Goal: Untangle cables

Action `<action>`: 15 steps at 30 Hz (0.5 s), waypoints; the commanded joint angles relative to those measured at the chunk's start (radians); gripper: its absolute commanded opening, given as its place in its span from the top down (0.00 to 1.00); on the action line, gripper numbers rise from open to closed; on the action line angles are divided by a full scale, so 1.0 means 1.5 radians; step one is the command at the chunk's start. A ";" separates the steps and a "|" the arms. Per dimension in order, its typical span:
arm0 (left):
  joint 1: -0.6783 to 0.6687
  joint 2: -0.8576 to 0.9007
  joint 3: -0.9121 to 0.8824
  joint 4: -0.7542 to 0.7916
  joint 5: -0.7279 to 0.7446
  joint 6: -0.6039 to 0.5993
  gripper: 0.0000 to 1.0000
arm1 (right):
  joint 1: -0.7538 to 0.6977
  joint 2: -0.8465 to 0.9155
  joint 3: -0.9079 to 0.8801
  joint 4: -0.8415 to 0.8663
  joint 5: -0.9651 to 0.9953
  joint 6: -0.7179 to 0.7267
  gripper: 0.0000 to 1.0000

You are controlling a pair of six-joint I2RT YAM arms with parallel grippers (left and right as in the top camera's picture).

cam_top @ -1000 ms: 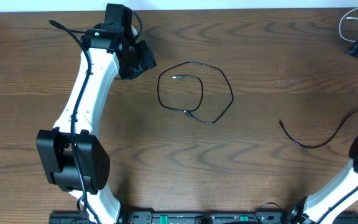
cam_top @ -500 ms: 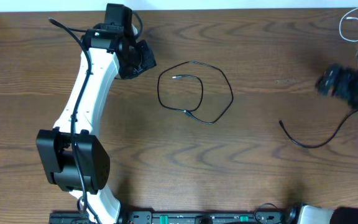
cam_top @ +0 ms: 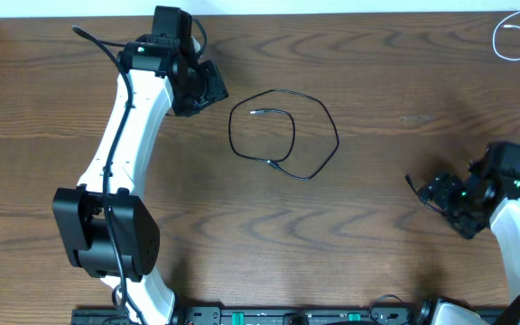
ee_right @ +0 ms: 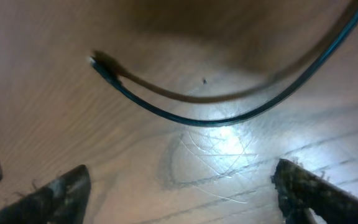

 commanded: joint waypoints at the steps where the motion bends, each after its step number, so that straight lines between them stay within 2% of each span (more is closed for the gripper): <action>1: 0.001 0.005 -0.007 -0.003 -0.009 0.006 0.48 | -0.002 -0.003 -0.023 0.023 -0.002 0.209 0.28; 2: 0.001 0.005 -0.007 -0.003 -0.009 0.006 0.47 | -0.002 -0.003 -0.027 0.019 0.034 0.288 0.28; 6: 0.001 0.005 -0.007 -0.007 -0.009 0.006 0.46 | -0.002 -0.003 -0.051 0.019 0.109 0.433 0.23; 8: 0.001 0.005 -0.007 -0.007 -0.009 0.006 0.46 | -0.002 -0.003 -0.066 0.041 0.125 0.456 0.24; 13: 0.001 0.005 -0.007 -0.007 -0.009 0.006 0.46 | -0.002 -0.003 -0.080 0.098 0.176 0.459 0.37; 15: 0.001 0.005 -0.007 -0.007 -0.009 0.006 0.46 | -0.002 -0.003 -0.080 0.103 0.196 0.463 0.37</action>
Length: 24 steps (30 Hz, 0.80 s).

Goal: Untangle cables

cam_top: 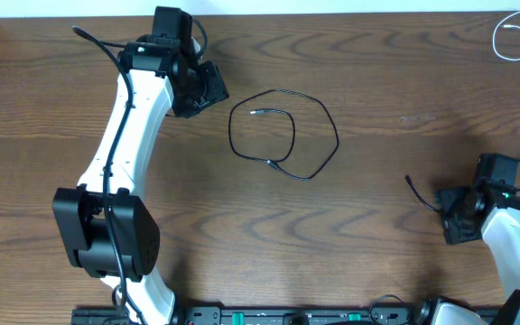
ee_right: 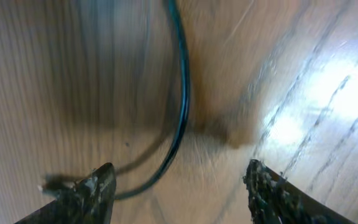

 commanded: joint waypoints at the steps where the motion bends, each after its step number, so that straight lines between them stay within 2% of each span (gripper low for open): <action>1: 0.001 0.005 -0.007 -0.001 -0.009 0.006 0.46 | -0.002 -0.003 -0.005 0.009 0.056 0.031 0.38; 7: 0.001 0.005 -0.007 -0.002 -0.009 0.006 0.46 | -0.001 0.009 -0.005 0.020 0.056 0.031 0.40; 13: 0.001 0.005 -0.007 0.000 -0.009 0.006 0.46 | -0.002 0.086 -0.005 0.061 0.045 0.030 0.41; 18: 0.001 0.005 -0.007 -0.002 -0.009 0.006 0.46 | -0.002 0.116 -0.005 0.072 0.036 0.025 0.55; 21: 0.001 0.005 -0.007 -0.001 -0.009 0.005 0.46 | -0.002 0.117 -0.005 0.072 0.050 0.002 0.77; 24: 0.001 0.005 -0.007 -0.002 -0.009 0.006 0.46 | -0.002 0.118 -0.005 0.072 0.068 -0.037 0.90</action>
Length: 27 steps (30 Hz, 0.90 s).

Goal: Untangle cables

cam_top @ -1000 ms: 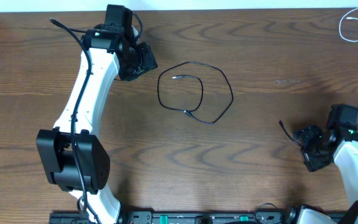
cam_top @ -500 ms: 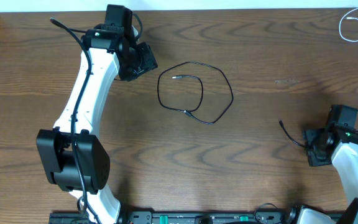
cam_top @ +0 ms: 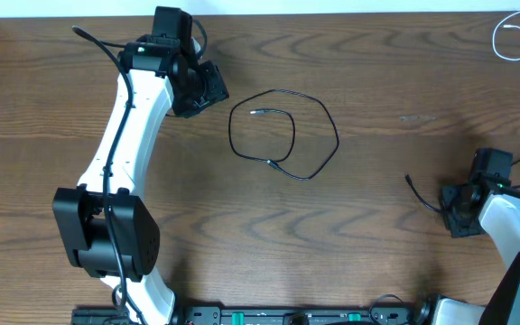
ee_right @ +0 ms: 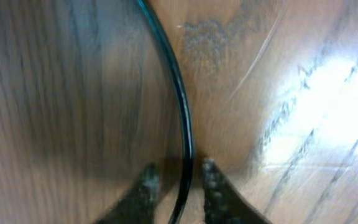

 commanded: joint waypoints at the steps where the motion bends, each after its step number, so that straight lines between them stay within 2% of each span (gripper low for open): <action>1: 0.001 0.005 -0.007 -0.001 -0.009 0.006 0.46 | -0.002 0.020 -0.012 0.000 0.026 -0.062 0.98; 6: 0.001 0.005 -0.007 -0.001 -0.009 0.006 0.46 | -0.004 0.015 0.010 0.010 0.033 -0.194 0.99; 7: 0.001 0.005 -0.007 -0.001 -0.009 0.006 0.46 | -0.004 0.010 0.079 -0.019 0.034 -0.248 0.99; 11: 0.001 0.005 -0.007 -0.001 -0.009 0.006 0.46 | -0.008 0.010 0.214 -0.068 0.054 -0.305 0.99; 19: 0.001 0.005 -0.007 -0.001 -0.009 0.006 0.46 | -0.063 0.011 0.439 -0.072 0.110 -0.312 0.99; 23: 0.001 0.005 -0.007 -0.001 -0.009 0.006 0.46 | -0.122 0.011 0.478 -0.019 0.209 -0.312 0.99; 27: 0.001 0.005 -0.007 -0.001 -0.009 0.006 0.46 | -0.179 0.023 0.478 0.040 0.217 -0.309 0.99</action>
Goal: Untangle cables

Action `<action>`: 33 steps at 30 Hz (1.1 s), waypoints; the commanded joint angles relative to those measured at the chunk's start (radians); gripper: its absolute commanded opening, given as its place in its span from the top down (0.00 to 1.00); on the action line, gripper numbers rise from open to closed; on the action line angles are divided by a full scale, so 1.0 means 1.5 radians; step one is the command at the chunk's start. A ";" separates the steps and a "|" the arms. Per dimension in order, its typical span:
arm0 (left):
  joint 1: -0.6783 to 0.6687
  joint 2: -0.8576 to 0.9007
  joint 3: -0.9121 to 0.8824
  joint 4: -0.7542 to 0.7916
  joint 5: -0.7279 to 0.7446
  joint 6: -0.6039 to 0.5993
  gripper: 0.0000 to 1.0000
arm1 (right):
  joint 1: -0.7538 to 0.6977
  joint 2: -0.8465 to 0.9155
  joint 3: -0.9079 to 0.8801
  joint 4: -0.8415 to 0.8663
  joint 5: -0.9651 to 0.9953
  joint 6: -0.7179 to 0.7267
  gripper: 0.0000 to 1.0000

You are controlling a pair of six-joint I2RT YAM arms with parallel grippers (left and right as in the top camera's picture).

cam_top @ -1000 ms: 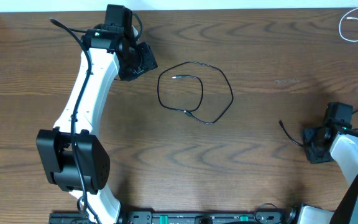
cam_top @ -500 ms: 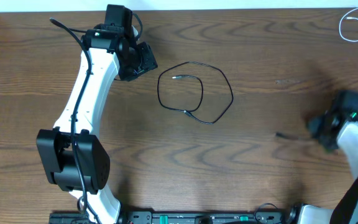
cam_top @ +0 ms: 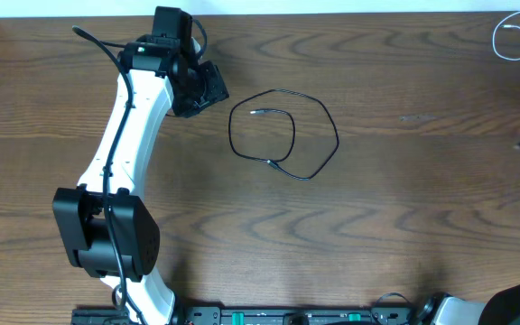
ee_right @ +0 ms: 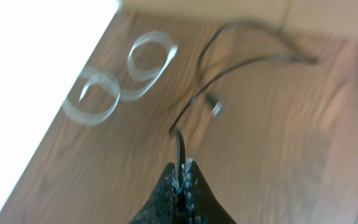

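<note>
A black cable (cam_top: 283, 135) lies in a loose loop at the table's middle. My left gripper (cam_top: 201, 90) hovers up and left of it, apart from it; its jaws do not show clearly. In the right wrist view my right gripper (ee_right: 181, 169) is shut on a second black cable (ee_right: 199, 87), which runs up from the jaws and bends past a small plug (ee_right: 215, 107). The overhead view shows only a tip of that cable at the right edge, and the right gripper itself is out of frame there.
A white cable (cam_top: 517, 36) lies coiled at the far right corner, and its loops (ee_right: 117, 81) show in the right wrist view next to the held cable. The table's edge (ee_right: 73, 81) runs close by them. The left arm (cam_top: 120, 153) spans the table's left side.
The right gripper was low on the table's right side with its jaws nearly closed round the black cable. Now it is shut on it and out of the overhead view, near the white cable.
At first the right gripper stood open over a black cable on the right of the table. It then turned, with the cable between its open fingers. Its jaws narrowed on the cable. Now it holds the cable by the far right corner. Left arm and looped cable stayed still.
</note>
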 commanded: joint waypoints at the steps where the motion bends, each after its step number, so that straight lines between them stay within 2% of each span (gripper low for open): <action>1: 0.001 0.005 -0.007 -0.001 -0.009 0.005 0.46 | -0.056 0.014 0.011 0.046 0.059 -0.010 0.99; 6: 0.001 0.005 -0.008 -0.001 -0.009 0.005 0.46 | -0.101 0.072 0.011 0.110 0.059 -0.021 0.99; 9: 0.001 0.005 -0.009 -0.001 -0.009 0.005 0.46 | -0.117 0.148 0.013 0.158 0.016 -0.065 0.99; 12: 0.001 0.005 -0.009 -0.001 -0.009 0.005 0.46 | -0.117 0.209 0.027 0.155 0.015 -0.075 0.99; 18: 0.001 0.005 -0.009 0.002 -0.009 0.005 0.46 | -0.116 0.320 0.141 0.078 -0.037 -0.097 0.98; 24: 0.001 0.005 -0.009 0.006 -0.009 0.006 0.46 | -0.116 0.357 0.238 0.027 -0.061 -0.113 0.82; 27: 0.001 0.005 -0.009 0.009 -0.009 0.005 0.46 | -0.116 0.356 0.261 0.023 -0.159 -0.140 0.67; 29: 0.001 0.005 -0.009 0.014 -0.009 0.005 0.46 | -0.114 0.356 0.277 0.005 -0.224 -0.143 0.53; 31: 0.001 0.005 -0.009 0.016 -0.009 0.006 0.46 | -0.106 0.356 0.290 -0.019 -0.279 -0.149 0.48; 33: 0.001 0.005 -0.009 0.016 -0.009 0.006 0.46 | -0.088 0.356 0.296 -0.042 -0.342 -0.177 0.47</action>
